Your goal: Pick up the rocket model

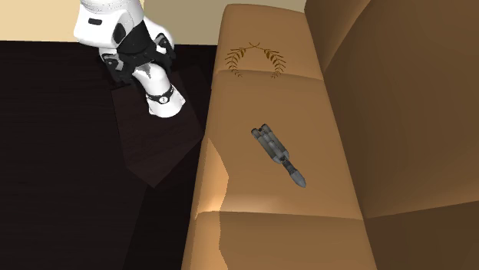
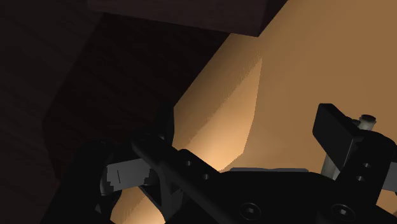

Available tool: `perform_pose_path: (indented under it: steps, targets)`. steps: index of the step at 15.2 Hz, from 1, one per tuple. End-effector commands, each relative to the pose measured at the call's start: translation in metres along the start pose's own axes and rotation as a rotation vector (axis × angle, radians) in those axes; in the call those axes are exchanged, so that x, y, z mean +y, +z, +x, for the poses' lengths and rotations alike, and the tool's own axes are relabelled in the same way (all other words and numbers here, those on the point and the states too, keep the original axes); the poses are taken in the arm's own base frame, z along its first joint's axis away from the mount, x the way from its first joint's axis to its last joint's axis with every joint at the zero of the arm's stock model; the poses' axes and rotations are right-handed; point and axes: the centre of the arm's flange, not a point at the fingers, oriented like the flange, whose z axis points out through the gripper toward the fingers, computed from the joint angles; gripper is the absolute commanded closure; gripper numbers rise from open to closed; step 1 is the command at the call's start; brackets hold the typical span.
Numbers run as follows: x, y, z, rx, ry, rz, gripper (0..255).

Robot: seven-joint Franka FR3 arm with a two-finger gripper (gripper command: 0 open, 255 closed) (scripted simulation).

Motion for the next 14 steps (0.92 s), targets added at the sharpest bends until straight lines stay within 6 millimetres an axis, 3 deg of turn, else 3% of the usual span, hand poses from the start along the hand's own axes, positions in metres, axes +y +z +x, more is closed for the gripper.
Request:
perform_pose_path:
  steps: [1, 14]
  targets:
    - [0.0, 0.0, 0.0, 0.0, 0.0, 0.0, 0]
    - [-0.103, 0.087, 0.108, 0.024, 0.02, -0.039, 0]
